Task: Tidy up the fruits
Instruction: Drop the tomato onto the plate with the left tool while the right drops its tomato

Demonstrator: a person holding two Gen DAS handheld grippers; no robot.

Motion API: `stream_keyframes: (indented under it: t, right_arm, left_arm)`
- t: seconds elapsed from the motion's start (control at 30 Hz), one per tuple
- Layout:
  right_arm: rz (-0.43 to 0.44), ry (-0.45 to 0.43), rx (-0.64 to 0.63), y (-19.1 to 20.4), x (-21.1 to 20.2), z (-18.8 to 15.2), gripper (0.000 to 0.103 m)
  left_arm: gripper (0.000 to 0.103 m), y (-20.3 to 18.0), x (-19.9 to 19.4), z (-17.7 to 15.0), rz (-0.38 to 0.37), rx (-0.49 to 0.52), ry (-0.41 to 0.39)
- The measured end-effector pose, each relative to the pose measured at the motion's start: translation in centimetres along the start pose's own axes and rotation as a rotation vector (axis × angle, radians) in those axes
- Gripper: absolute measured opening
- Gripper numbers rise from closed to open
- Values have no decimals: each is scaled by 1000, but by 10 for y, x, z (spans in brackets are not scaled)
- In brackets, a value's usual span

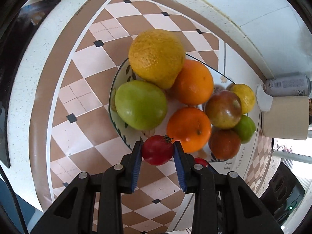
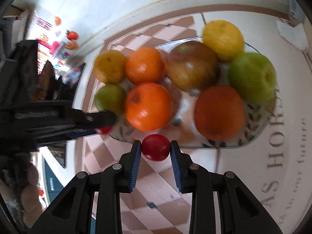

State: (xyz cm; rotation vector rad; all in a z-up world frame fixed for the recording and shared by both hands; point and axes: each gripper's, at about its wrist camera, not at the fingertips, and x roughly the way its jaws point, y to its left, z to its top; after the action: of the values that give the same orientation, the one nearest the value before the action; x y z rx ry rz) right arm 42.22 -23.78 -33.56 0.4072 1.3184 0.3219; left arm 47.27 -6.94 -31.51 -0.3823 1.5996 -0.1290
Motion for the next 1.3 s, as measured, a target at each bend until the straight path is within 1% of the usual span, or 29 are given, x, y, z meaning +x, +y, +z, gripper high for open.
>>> stream_keyframes:
  t: [0.2, 0.27, 0.37, 0.43, 0.53, 0.63, 0.7, 0.77, 0.83, 0.9, 0.97, 1.0, 1.03, 1.1, 1.13, 1.2, 1.3]
  right_arm:
    - [5, 18, -28, 13, 10, 9, 33]
    - [-11, 34, -50, 17, 13, 10, 33]
    - [-23, 26, -63, 17, 12, 9, 33]
    - [-35, 14, -67, 15, 8, 10, 33]
    - [-55, 12, -68, 12, 6, 12, 33]
    - [-57, 22, -69, 10, 8, 13, 38]
    - [-71, 21, -61, 8, 7, 14, 47]
    - [-70, 14, -42, 5, 5, 14, 52]
    - [-68, 10, -35, 3, 2, 13, 54]
    - [-69, 10, -33, 2, 0, 12, 54]
    - [-72, 7, -35, 3, -5, 9, 56]
    - [-72, 3, -36, 3, -9, 8, 59]
    - [-75, -2, -37, 3, -14, 6, 62]
    - [-98, -21, -40, 3, -28, 3, 80]
    - [-116, -34, -45, 3, -35, 1, 83]
    - [-168, -52, -57, 2, -49, -3, 90]
    - [-244, -64, -70, 1, -65, -8, 93]
  left_arm:
    - [30, 2, 6, 4, -3, -16, 21]
    - [30, 4, 8, 5, -10, -25, 30]
    - [33, 6, 10, 6, -22, -42, 49]
    - [38, 6, 9, 5, -13, -41, 55]
    - [41, 3, 9, 4, 4, -27, 52]
    - [41, -1, 10, 3, 24, -14, 45]
    - [41, -2, 10, 2, 35, -5, 42]
    - [43, -5, 9, 0, 42, 0, 38]
    - [61, -6, 6, -2, 46, 9, 27]
    - [66, -6, 3, -4, 59, 16, 10]
    - [67, -5, 0, -5, 64, 23, 2]
    - [72, -4, -2, -7, 72, 24, -3]
    - [83, -4, -4, -9, 79, 27, -12]
    - [94, -4, -10, -12, 99, 45, -33]
    - [94, -5, -13, -15, 117, 59, -50]
    - [95, -8, -20, -24, 179, 105, -89]
    - [95, -13, -26, -43, 258, 164, -135]
